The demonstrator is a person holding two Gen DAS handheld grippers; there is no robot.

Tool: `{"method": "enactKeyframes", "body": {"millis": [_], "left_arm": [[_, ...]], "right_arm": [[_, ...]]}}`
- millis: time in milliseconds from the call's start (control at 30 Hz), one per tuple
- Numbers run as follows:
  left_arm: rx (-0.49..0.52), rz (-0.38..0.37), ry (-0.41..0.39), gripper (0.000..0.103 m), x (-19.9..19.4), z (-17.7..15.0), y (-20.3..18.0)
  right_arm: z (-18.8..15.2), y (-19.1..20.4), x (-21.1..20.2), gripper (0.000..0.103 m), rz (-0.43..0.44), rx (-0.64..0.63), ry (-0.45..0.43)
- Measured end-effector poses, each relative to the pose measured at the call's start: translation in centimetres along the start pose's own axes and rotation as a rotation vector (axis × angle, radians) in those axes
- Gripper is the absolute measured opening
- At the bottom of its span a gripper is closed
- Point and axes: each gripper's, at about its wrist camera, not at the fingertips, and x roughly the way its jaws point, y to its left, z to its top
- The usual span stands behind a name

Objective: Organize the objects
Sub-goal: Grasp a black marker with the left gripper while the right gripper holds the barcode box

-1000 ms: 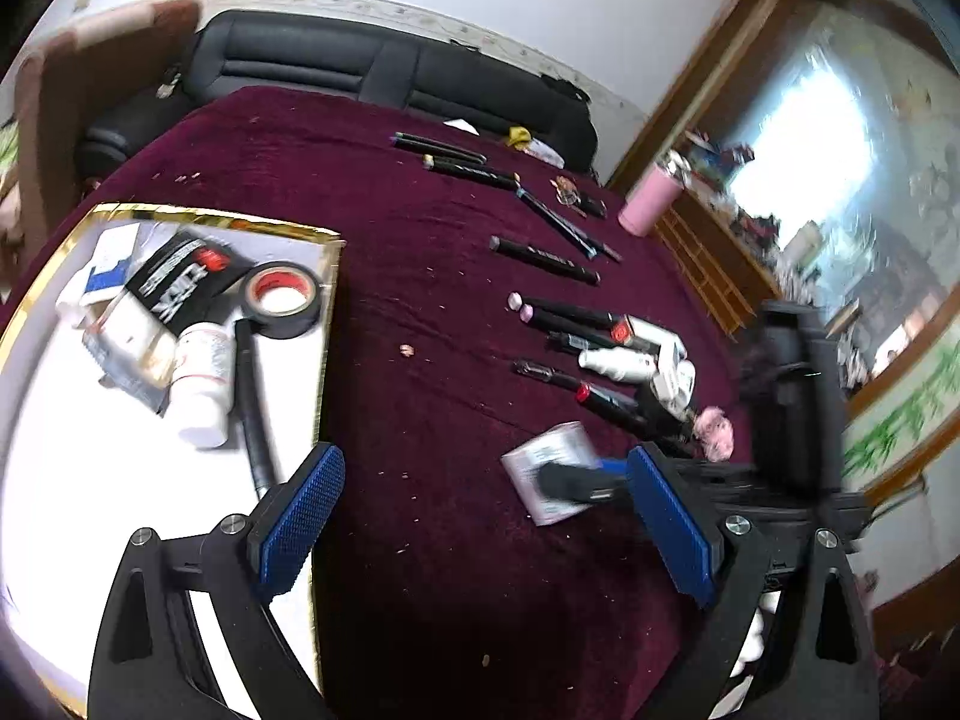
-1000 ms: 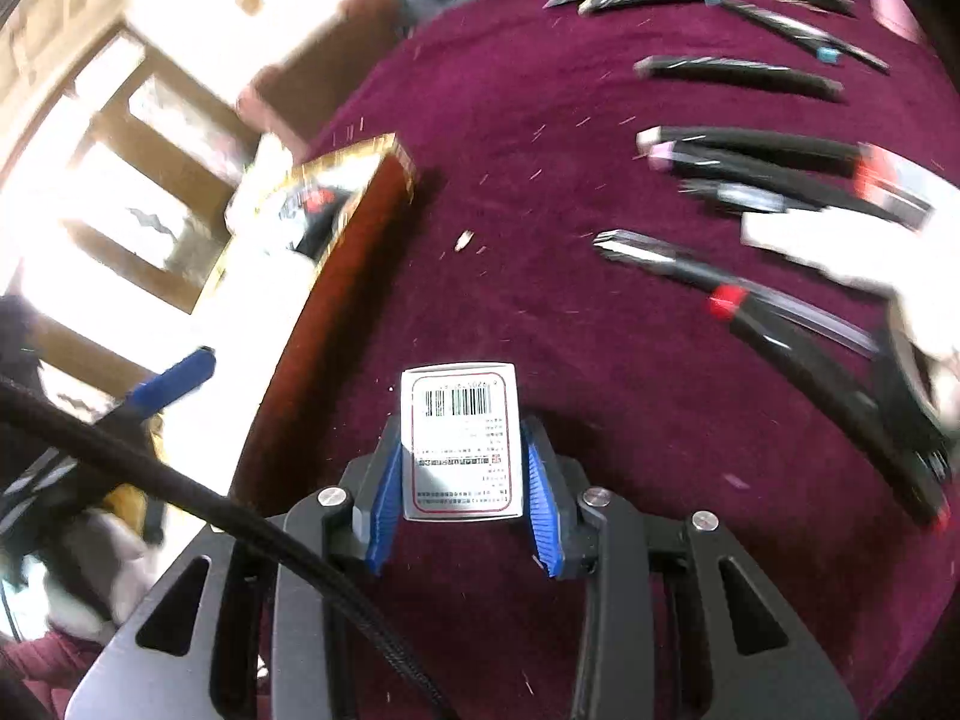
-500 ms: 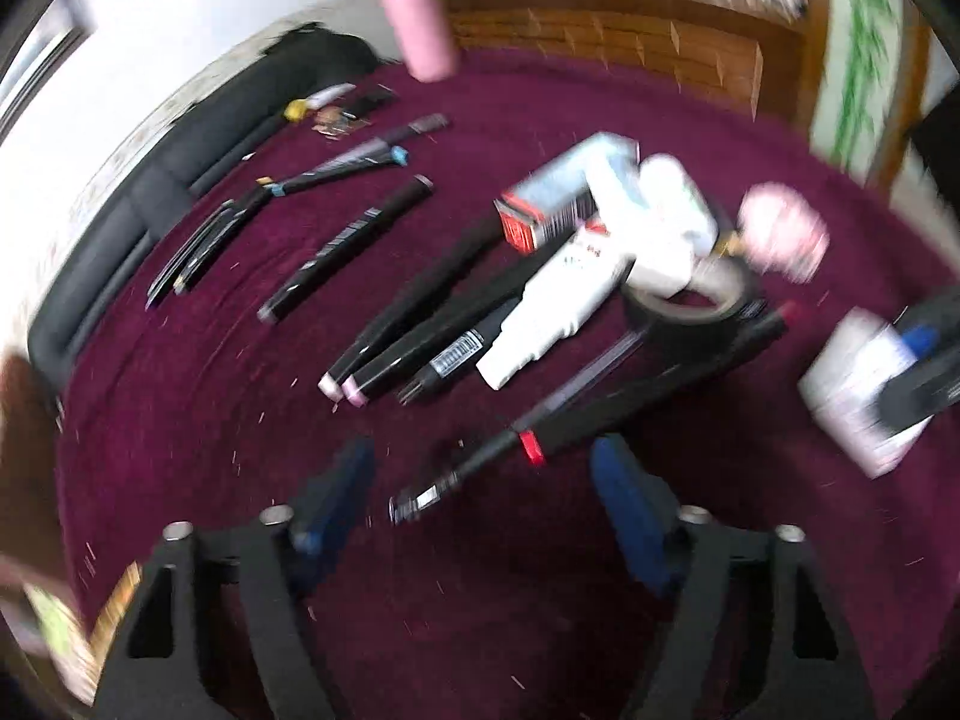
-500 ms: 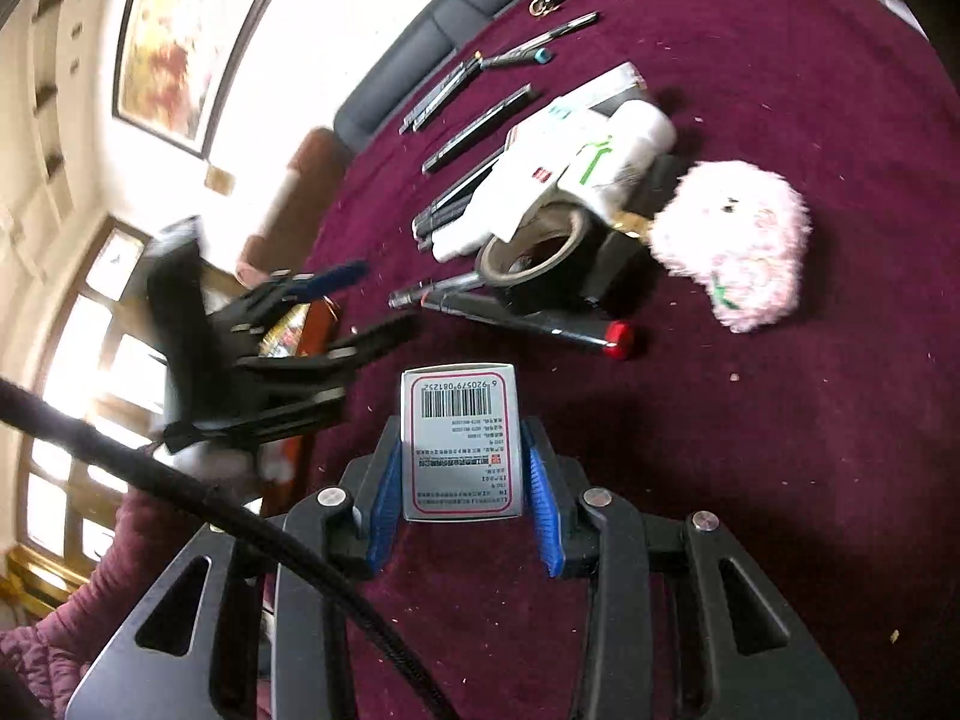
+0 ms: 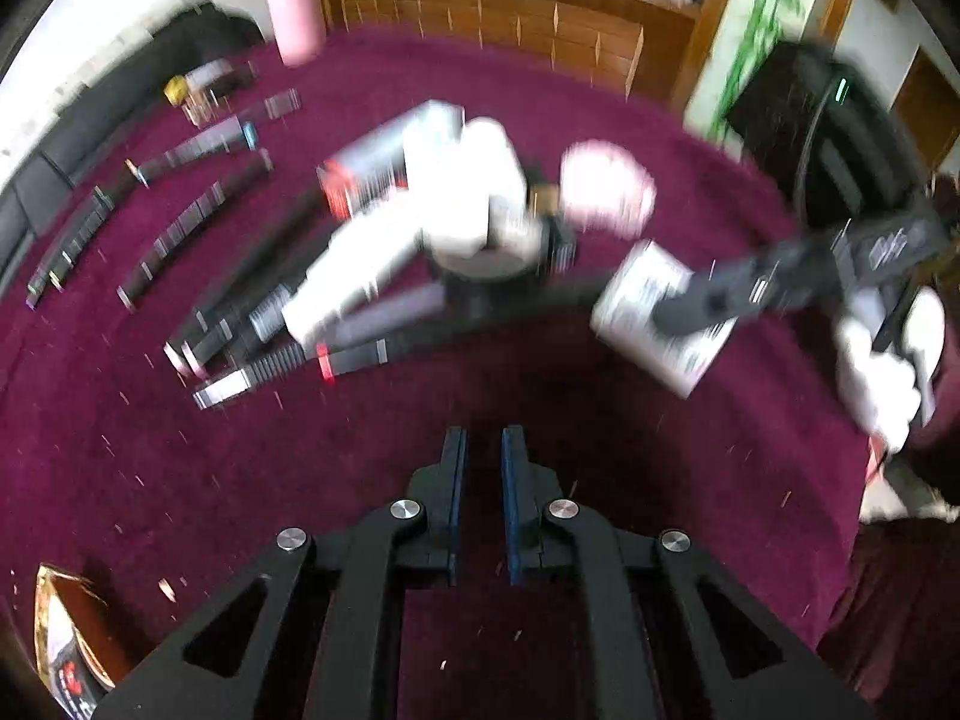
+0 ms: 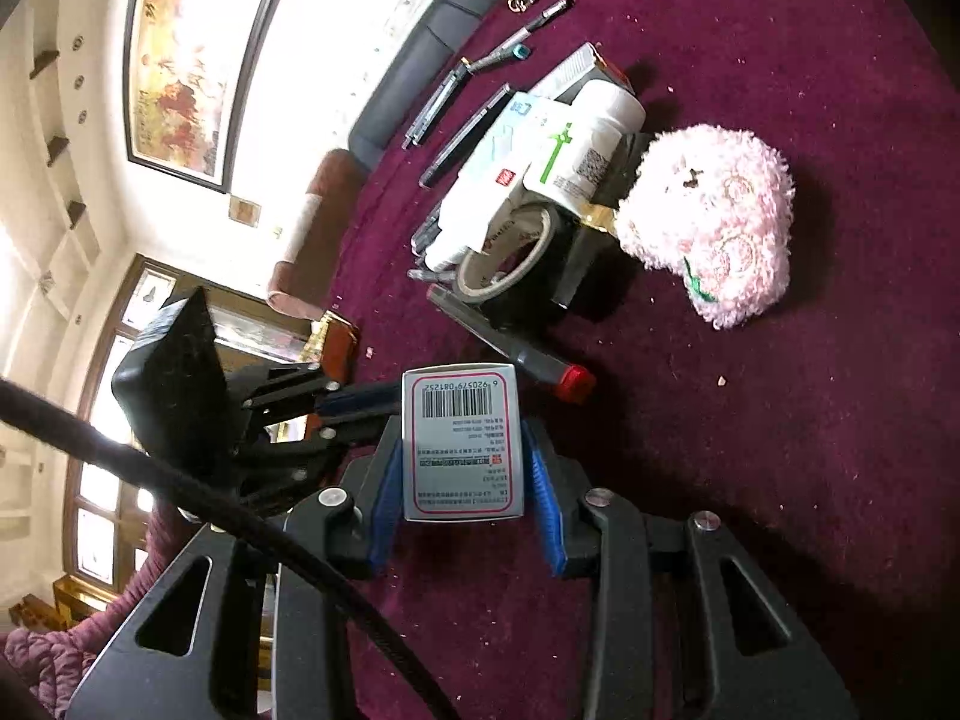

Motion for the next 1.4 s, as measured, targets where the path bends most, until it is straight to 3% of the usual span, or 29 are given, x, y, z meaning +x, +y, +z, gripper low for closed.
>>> {"method": "enactKeyframes", "body": {"millis": [67, 100, 267, 333, 367, 433, 633, 733, 867, 900, 967, 1067, 1133, 1267, 1400], "left_arm": [[0.045, 0.036, -0.079, 0.011, -0.7, 1.1, -0.6], [0.075, 0.05, -0.081, 0.011, -0.4, 1.6, -0.8], [0.224, 0.082, 0.018, 0.012, 3.8, 3.0, -1.2], [0.235, 0.047, 0.02, 0.023, 3.8, 3.0, -1.1], [0.223, 0.025, 0.033, 0.035, 3.9, 3.1, -1.0], [0.26, 0.033, 0.073, 0.045, 4.1, 2.9, -1.6], [0.345, 0.101, 0.122, 0.045, 3.9, 2.8, -1.6], [0.347, 0.129, 0.149, 0.045, 5.5, 3.7, -0.8], [0.308, 0.086, 0.17, 0.046, 5.6, 4.1, -0.9], [0.31, 0.064, 0.183, 0.048, 5.4, 3.7, -1.3], [0.278, -0.047, 0.241, 0.046, 5.1, 2.8, -1.8], [0.301, -0.12, 0.269, 0.058, 4.1, 0.8, -3.4], [0.283, -0.166, 0.276, 0.058, 3.5, -0.2, -4.0], [0.19, -0.116, 0.245, 0.058, 3.3, -0.3, -4.4], [0.166, 0.016, 0.171, 0.059, 3.9, 0.2, -6.7]], "right_arm": [[0.0, -0.2, -0.2, 0.036, 0.037, 0.014, -0.015], [0.0, -0.4, -0.4, 0.036, 0.064, 0.024, -0.023], [0.0, -1.5, -1.6, 0.036, 0.176, 0.081, -0.09], [0.2, -2.0, -1.8, 0.036, 0.201, 0.106, -0.107], [0.2, -2.1, -1.7, 0.036, 0.211, 0.113, -0.108], [0.4, -2.1, -1.5, 0.036, 0.234, 0.118, -0.104], [0.5, -1.6, -0.4, 0.036, 0.242, 0.118, -0.091], [0.5, -2.6, -1.1, 0.036, 0.255, 0.137, -0.098], [0.6, -3.0, -1.1, 0.036, 0.266, 0.149, -0.098], [0.6, -3.1, -1.1, 0.036, 0.27, 0.15, -0.093], [0.7, -3.3, -1.0, 0.036, 0.273, 0.152, -0.088], [0.7, -3.4, -1.0, 0.036, 0.279, 0.149, -0.088], [0.7, -3.5, -0.9, 0.036, 0.281, 0.149, -0.084], [0.5, -3.9, -1.0, 0.036, 0.27, 0.143, -0.086], [0.5, -4.2, -1.2, 0.036, 0.27, 0.144, -0.096]]}}
